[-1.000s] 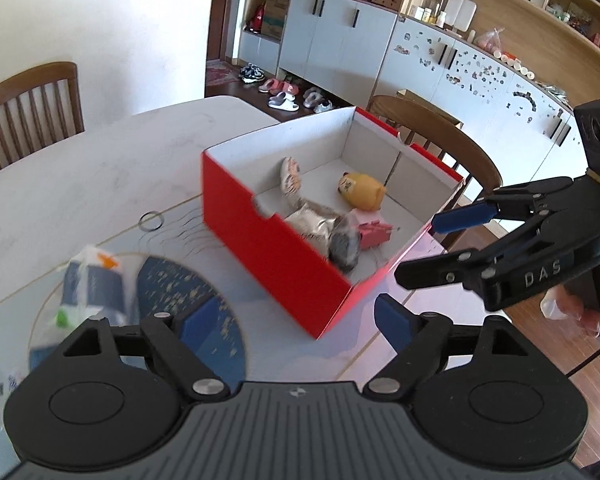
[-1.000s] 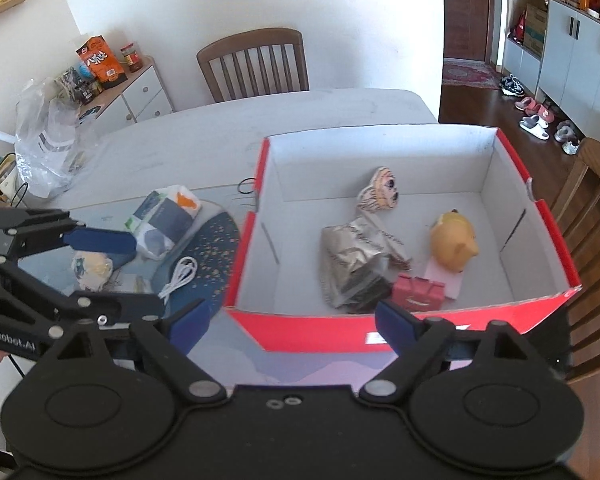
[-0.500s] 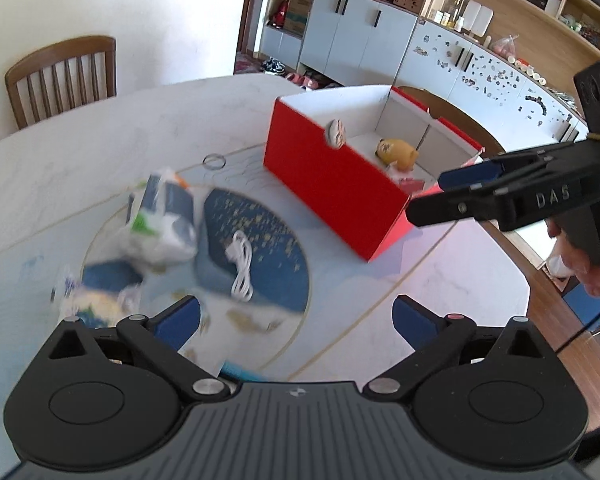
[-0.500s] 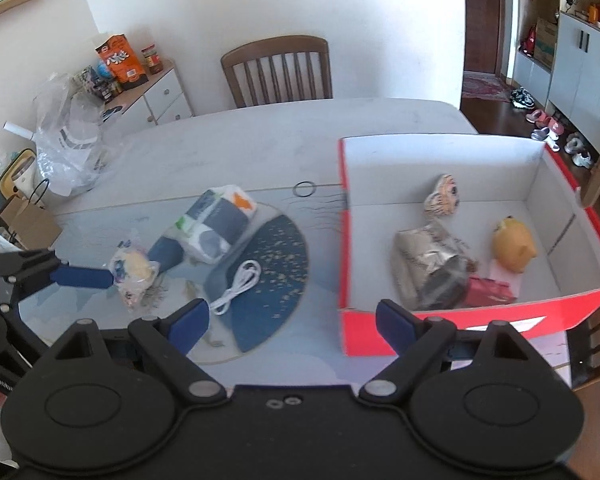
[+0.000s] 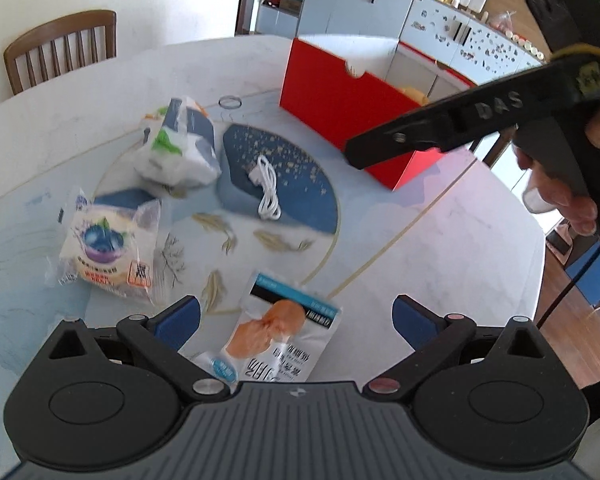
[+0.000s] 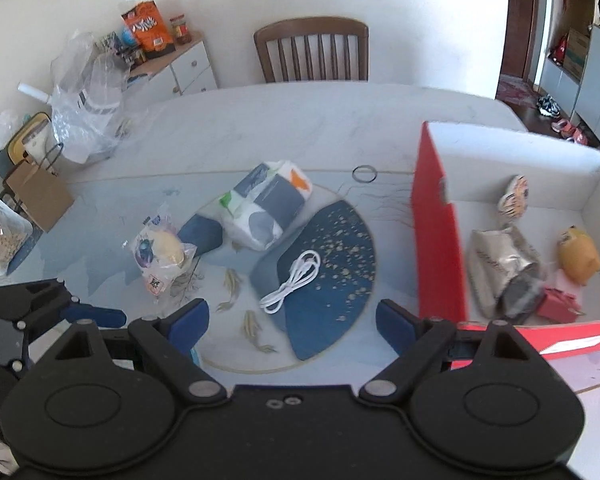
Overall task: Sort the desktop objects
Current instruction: 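Grasp the orange-picture snack packet with the left tool while the right tool grasps the white USB cable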
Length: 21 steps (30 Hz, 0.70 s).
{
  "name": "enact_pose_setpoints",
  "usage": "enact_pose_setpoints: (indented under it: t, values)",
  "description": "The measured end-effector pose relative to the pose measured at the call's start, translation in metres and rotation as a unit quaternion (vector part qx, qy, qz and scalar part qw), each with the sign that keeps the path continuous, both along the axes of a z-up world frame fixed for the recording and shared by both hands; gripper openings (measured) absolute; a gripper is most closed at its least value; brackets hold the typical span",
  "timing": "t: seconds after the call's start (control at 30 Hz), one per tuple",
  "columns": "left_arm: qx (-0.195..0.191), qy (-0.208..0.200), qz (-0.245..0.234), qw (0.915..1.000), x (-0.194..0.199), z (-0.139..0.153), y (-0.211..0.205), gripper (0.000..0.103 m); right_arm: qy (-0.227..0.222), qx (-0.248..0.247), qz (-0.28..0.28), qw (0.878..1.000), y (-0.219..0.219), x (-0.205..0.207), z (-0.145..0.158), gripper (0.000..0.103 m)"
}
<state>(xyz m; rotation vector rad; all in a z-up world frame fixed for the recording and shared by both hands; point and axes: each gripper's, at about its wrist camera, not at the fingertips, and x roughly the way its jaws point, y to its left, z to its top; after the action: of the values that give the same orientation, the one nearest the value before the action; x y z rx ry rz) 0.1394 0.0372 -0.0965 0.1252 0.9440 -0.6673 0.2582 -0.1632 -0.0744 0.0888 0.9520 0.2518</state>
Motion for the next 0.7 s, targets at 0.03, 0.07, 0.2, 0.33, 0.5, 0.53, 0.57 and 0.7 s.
enact_pose_setpoints:
  t: [0.03,0.07,0.2,0.33,0.5,0.53,0.57,0.7]
  values:
    - [0.006,0.004,0.000,1.0000,0.001,-0.004,0.000,0.103,0.006,-0.001,0.002,1.000,0.003,0.004,-0.005,0.091]
    - [0.011,0.008,-0.001,0.9999,0.002,-0.009,-0.001,0.103,0.012,-0.005,0.002,1.000,0.006,0.009,-0.011,0.091]
    - [0.034,0.002,-0.022,0.9992,0.004,-0.023,-0.005,0.103,0.027,-0.018,-0.001,0.999,0.014,0.026,-0.031,0.091]
    - [0.050,-0.008,-0.039,0.9980,0.007,-0.031,-0.012,0.103,0.034,-0.026,-0.007,0.999,0.021,0.042,-0.045,0.091]
    - [0.070,-0.035,-0.058,0.9953,0.008,-0.036,-0.021,0.103,0.047,-0.031,-0.022,0.998,0.026,0.061,-0.063,0.089]
    - [0.073,-0.038,-0.062,0.9947,0.008,-0.038,-0.024,0.103,0.050,-0.032,-0.025,0.998,0.026,0.063,-0.066,0.089]
    - [0.077,-0.042,-0.065,0.9940,0.009,-0.039,-0.026,0.103,0.054,-0.034,-0.029,0.998,0.026,0.065,-0.069,0.088]
    - [0.087,-0.047,-0.079,0.9920,0.010,-0.045,-0.033,0.103,0.062,-0.039,-0.033,0.997,0.029,0.072,-0.077,0.086]
